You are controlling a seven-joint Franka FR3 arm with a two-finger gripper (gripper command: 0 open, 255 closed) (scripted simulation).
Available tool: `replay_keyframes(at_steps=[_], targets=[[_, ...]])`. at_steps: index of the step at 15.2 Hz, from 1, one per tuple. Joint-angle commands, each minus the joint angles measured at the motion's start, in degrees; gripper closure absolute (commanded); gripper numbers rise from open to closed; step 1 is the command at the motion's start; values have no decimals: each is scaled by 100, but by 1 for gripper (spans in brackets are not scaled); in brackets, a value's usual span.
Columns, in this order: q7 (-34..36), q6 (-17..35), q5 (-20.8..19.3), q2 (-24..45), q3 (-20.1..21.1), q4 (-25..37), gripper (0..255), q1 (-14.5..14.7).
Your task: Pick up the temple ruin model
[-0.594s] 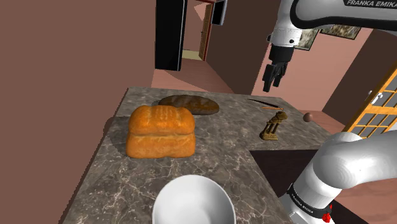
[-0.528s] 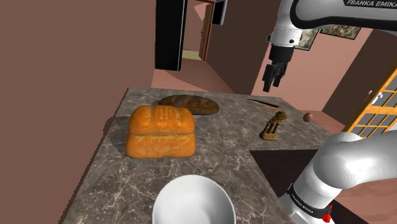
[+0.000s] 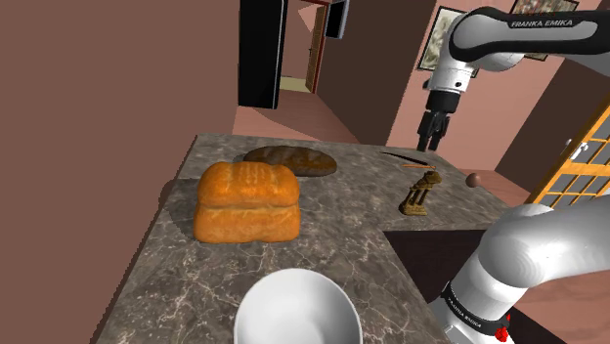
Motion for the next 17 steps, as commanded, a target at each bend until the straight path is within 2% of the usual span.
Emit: replay_keyframes(at_steps=[1,5,13,15,16,17], targets=[[-327,51,56,178,-416,-92,0,-80],[-1025,106,186,753,-1250,-111,0,-196],[-1217,711,155,960,-1444,-581,0,-214],[-1217,711,155,960,-1444,-582,0,-215],[-1223,717,156,971,-1449,-578,255,-213],[-1219,717,157,966,-1445,-582,255,-212]])
